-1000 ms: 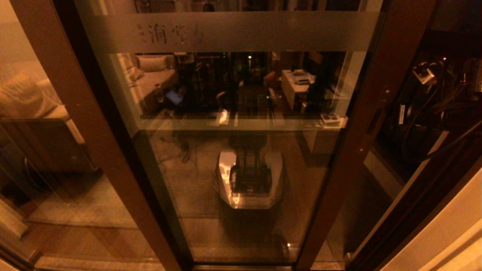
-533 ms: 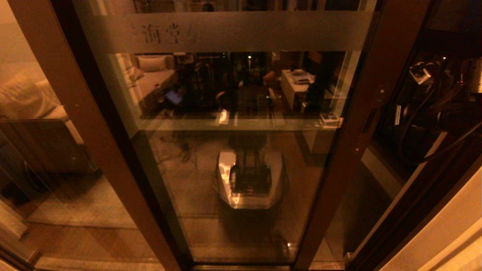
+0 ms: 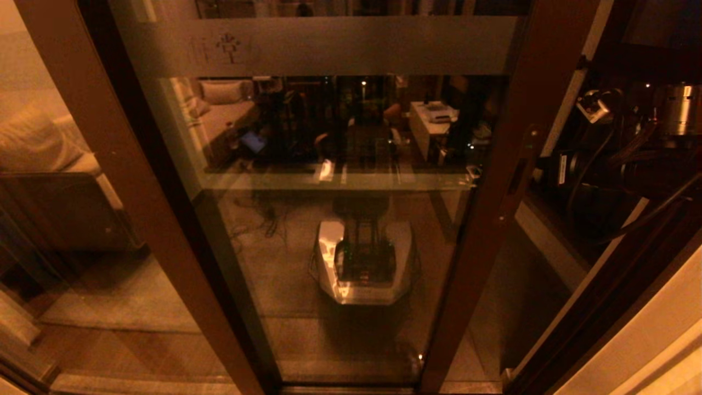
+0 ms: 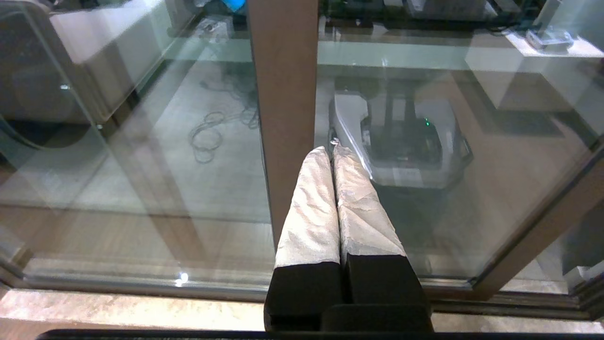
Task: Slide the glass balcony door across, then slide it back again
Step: Open the slid door
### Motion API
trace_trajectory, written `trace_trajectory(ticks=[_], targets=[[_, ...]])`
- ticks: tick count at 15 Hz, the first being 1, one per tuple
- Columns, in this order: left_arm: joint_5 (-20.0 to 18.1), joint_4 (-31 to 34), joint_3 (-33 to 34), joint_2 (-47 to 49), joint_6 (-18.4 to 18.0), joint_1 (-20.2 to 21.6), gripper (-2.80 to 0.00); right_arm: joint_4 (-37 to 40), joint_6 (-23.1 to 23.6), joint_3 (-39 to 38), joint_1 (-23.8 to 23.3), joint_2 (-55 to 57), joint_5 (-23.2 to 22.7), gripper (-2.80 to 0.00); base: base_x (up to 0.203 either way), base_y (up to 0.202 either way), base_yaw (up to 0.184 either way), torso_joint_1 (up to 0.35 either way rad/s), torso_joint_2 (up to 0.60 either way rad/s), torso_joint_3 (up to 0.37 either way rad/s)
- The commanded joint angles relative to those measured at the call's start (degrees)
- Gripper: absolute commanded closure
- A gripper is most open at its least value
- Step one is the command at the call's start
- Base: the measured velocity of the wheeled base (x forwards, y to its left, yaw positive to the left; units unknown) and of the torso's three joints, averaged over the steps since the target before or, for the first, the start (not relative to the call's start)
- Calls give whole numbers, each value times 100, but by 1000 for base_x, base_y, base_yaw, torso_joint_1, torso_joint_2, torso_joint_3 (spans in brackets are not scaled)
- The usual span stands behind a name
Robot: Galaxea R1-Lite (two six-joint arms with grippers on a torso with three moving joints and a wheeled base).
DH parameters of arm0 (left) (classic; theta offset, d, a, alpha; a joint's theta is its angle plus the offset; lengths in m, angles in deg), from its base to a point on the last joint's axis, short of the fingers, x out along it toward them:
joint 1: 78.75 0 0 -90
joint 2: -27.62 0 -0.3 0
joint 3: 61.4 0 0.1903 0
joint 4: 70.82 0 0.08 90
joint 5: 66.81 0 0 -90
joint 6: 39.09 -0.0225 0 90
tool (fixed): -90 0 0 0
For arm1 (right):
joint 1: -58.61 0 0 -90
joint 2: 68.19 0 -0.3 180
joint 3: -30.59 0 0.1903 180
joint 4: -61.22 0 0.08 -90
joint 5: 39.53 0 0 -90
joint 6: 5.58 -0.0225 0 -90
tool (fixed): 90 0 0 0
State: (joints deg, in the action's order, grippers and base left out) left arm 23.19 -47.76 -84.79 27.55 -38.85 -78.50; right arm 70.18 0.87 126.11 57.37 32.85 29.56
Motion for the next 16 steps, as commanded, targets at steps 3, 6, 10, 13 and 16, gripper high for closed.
trace_trajectory(ticks=[3, 6, 10, 13, 16], targets=[[0, -4, 2, 7, 2, 2, 0, -10, 6, 18, 193, 11, 35, 0, 0, 0, 0, 0, 0, 0], [0, -4, 2, 7, 2, 2, 0, -15, 5, 16, 398, 11, 347, 0, 0, 0, 0, 0, 0, 0], [0, -4, 2, 7, 2, 2, 0, -265, -12, 0, 724, 73, 750, 0, 0, 0, 0, 0, 0, 0], [0, -4, -6, 7, 2, 2, 0, -265, -12, 0, 790, 73, 756, 0, 0, 0, 0, 0, 0, 0], [0, -4, 2, 7, 2, 2, 0, -265, -12, 0, 811, 64, 756, 0, 0, 0, 0, 0, 0, 0]])
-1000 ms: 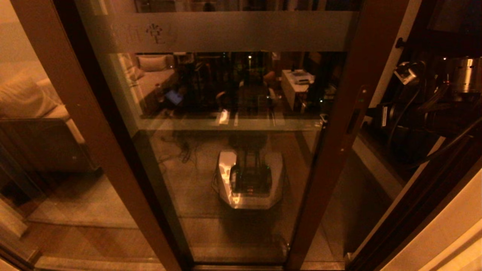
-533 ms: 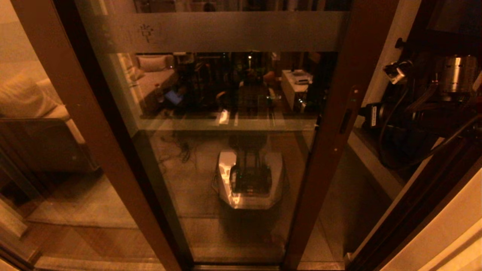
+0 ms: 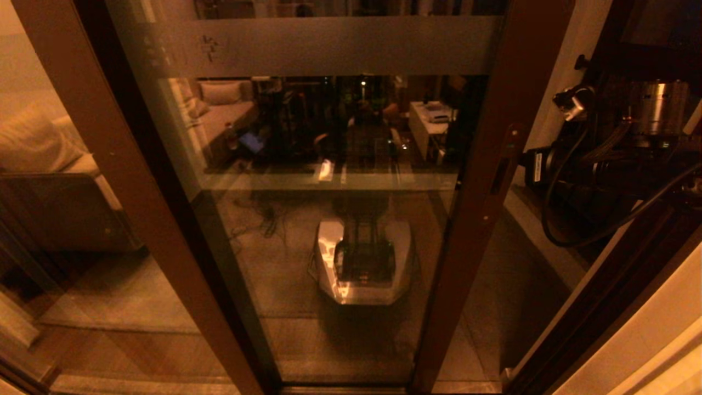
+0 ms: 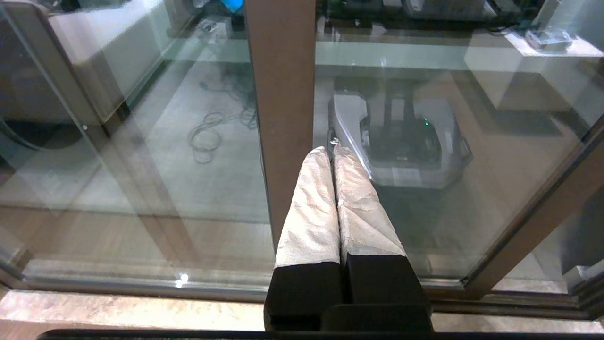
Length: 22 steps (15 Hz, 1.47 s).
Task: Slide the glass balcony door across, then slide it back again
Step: Open the slid door
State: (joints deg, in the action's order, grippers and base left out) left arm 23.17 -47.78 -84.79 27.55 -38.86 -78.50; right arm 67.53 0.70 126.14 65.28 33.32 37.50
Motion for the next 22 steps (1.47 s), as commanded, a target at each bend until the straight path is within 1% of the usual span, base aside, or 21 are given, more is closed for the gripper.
trace_trajectory(ticks=[1, 4, 7, 14, 17, 20, 22], targets=[[2, -2, 2, 7, 3, 2, 0, 0, 5, -2, 45, 18, -30, 0, 0, 0, 0, 0, 0, 0], [2, -2, 2, 7, 3, 2, 0, 0, 5, -20, 105, 18, -24, 0, 0, 0, 0, 0, 0, 0], [2, -2, 2, 7, 3, 2, 0, -9, -4, -37, 231, 18, 137, 0, 0, 0, 0, 0, 0, 0], [2, -2, 2, 7, 3, 2, 0, -9, -4, -8, 464, 71, 184, 0, 0, 0, 0, 0, 0, 0], [2, -2, 2, 7, 3, 2, 0, -18, -47, -2, 639, 88, 372, 0, 0, 0, 0, 0, 0, 0], [2, -2, 2, 7, 3, 2, 0, -131, -82, -2, 757, 123, 400, 0, 0, 0, 0, 0, 0, 0], [2, -2, 2, 7, 3, 2, 0, -148, -83, 6, 861, 149, 547, 0, 0, 0, 0, 0, 0, 0]])
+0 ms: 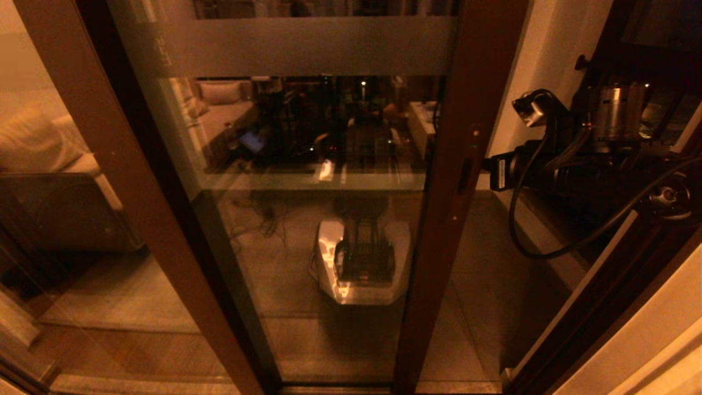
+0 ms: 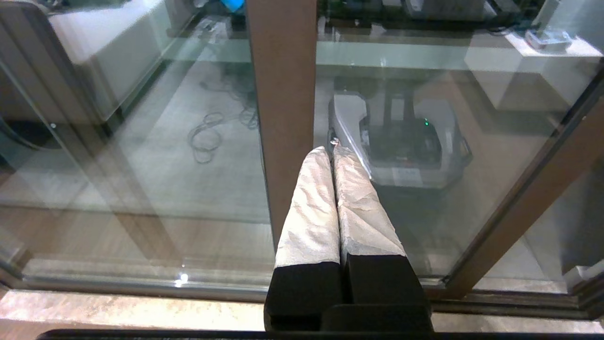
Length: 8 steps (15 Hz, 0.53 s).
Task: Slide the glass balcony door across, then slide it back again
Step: Open the slid door
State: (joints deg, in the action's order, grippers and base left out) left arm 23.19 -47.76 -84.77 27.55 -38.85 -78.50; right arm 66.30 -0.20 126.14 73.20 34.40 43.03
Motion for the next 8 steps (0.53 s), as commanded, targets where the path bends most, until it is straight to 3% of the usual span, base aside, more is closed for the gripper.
trace_trajectory(ticks=[1, 8], targets=[[0, -5, 0, 7, 2, 2, 0, -94, 7, 7, 115, 58, 32, 0, 0, 0, 0, 0, 0, 0], [0, -5, 0, 7, 2, 2, 0, -132, -1, -2, 317, 86, 50, 0, 0, 0, 0, 0, 0, 0]])
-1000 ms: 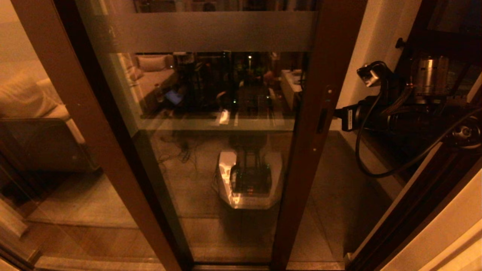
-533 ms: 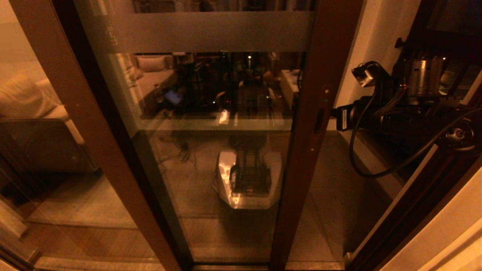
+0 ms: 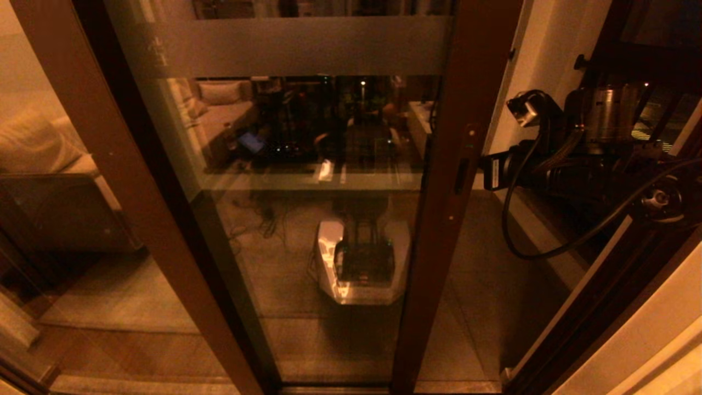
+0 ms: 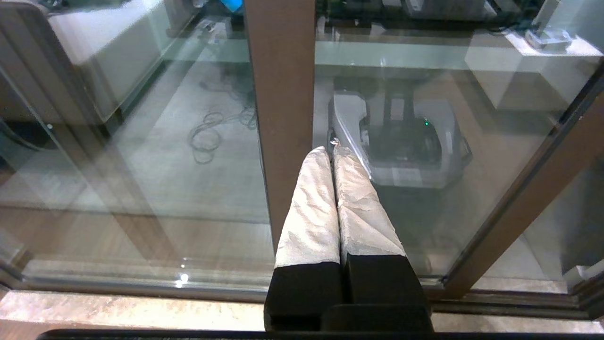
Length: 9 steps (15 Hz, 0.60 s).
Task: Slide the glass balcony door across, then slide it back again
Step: Open the slid door
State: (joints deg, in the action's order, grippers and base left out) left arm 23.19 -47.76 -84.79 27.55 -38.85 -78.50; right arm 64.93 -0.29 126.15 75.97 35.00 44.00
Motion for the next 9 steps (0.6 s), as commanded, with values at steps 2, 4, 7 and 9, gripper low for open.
trace_trajectory(ticks=[2, 4, 7, 9], targets=[[0, -5, -6, 7, 2, 2, 0, 5, 7, -3, 105, 25, -8, 0, 0, 0, 0, 0, 0, 0], [0, -5, 2, 7, 2, 2, 0, 5, 6, -3, 224, 34, 188, 0, 0, 0, 0, 0, 0, 0], [0, -5, -6, 7, 2, 2, 0, 5, -63, -3, 327, 43, 199, 0, 0, 0, 0, 0, 0, 0], [0, -5, 2, 7, 2, 2, 0, -13, -102, 0, 442, 84, 275, 0, 0, 0, 0, 0, 0, 0]])
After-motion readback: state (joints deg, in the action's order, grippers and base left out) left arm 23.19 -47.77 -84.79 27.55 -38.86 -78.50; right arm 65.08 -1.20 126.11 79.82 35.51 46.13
